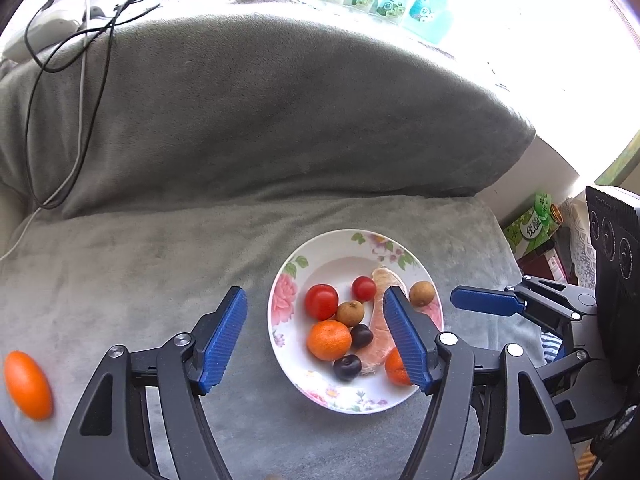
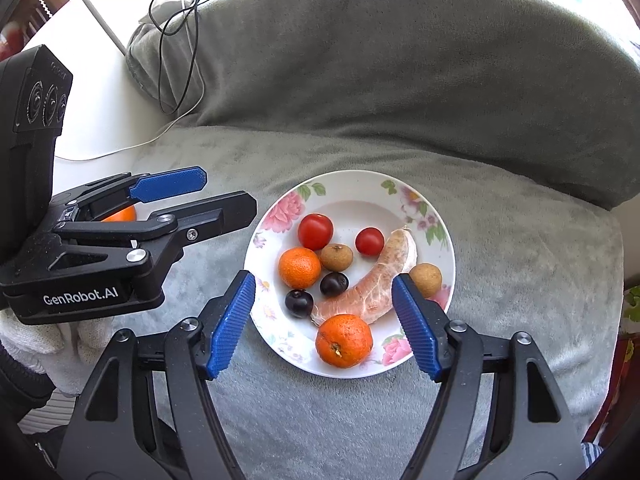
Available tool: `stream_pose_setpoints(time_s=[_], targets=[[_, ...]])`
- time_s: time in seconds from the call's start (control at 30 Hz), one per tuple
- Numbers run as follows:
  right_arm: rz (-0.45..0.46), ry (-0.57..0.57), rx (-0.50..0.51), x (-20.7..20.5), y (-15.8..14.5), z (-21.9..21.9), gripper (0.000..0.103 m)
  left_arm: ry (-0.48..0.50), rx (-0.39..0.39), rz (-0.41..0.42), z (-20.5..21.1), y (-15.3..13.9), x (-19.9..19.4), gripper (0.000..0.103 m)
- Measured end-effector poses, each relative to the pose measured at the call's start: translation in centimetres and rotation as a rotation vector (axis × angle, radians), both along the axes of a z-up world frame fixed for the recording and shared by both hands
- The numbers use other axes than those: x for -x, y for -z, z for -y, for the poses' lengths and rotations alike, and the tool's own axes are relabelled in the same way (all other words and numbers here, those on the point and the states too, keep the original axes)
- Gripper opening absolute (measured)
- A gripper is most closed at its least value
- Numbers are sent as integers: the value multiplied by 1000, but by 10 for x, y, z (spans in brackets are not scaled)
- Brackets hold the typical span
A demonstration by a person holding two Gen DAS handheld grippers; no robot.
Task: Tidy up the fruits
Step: 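Withdraw both open grippers from the plate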
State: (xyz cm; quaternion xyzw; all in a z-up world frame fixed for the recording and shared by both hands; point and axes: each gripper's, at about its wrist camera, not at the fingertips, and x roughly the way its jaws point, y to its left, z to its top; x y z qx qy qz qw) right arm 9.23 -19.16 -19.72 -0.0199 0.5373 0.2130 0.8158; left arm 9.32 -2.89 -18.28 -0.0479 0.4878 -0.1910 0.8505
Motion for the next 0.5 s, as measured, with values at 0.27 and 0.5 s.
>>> stream_pose_setpoints(time_s=[0.27,0.5], targets=[[17,-13,8,0,-4,-12,74,-41,2,11,-20,-5,7,70],[25,-41,14,-3,-7,-32,74,-99,10,12,-48,-7,15,71]])
